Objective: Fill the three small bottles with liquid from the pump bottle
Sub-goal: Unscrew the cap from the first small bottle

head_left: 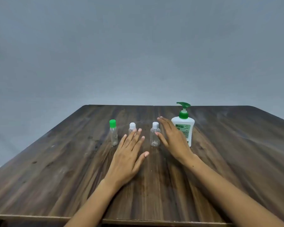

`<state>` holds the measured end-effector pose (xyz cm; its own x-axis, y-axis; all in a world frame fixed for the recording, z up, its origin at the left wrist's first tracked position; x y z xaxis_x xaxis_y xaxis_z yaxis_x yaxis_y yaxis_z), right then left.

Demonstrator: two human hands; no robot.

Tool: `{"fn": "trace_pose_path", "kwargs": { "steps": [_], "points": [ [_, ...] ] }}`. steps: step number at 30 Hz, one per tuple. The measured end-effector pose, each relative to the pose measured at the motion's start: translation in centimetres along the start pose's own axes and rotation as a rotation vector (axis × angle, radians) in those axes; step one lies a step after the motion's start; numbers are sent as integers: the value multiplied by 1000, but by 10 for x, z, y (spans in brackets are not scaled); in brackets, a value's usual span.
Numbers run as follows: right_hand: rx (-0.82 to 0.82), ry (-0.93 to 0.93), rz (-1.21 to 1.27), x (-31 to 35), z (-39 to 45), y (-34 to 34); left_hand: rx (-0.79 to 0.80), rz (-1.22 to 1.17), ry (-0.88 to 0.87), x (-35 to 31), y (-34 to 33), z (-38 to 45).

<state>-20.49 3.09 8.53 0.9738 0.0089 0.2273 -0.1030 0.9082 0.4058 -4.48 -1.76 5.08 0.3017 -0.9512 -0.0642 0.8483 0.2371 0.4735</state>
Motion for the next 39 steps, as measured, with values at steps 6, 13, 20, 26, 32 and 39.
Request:
{"fn": "trace_pose_path", "kwargs": {
  "steps": [6, 13, 20, 26, 32, 39],
  "points": [
    [-21, -74, 19, -5, 20, -16, -36, -58, 40, 5, 0, 2],
    [-42, -266, 308, 5, 18, 11, -64, -272, 364, 15, 2, 10],
    [112, -286, 381, 36, -5, 38, -104, -530, 503, -1, 2, 13],
    [148, -263, 367, 44, -9, 40, -107, -646, 576, -2, 3, 9],
    [194, -222, 354, 53, -7, 32, -58, -716, 663, 3, 2, 4],
    [278, -204, 388, 56, -1, 29, -19, -717, 685, 5, 1, 2]
  ]
}}
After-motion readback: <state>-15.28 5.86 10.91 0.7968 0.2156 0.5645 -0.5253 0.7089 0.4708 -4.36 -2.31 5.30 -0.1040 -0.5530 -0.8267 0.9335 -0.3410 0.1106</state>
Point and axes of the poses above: each hand's wrist, its own z-axis towards the middle knuckle, its own y-axis out of the back of the hand, x = y × z, the point moved 7 cm from there along z, towards the middle knuckle, and after that the axes turned 15 degrees about -x, right-handed, at the moved point
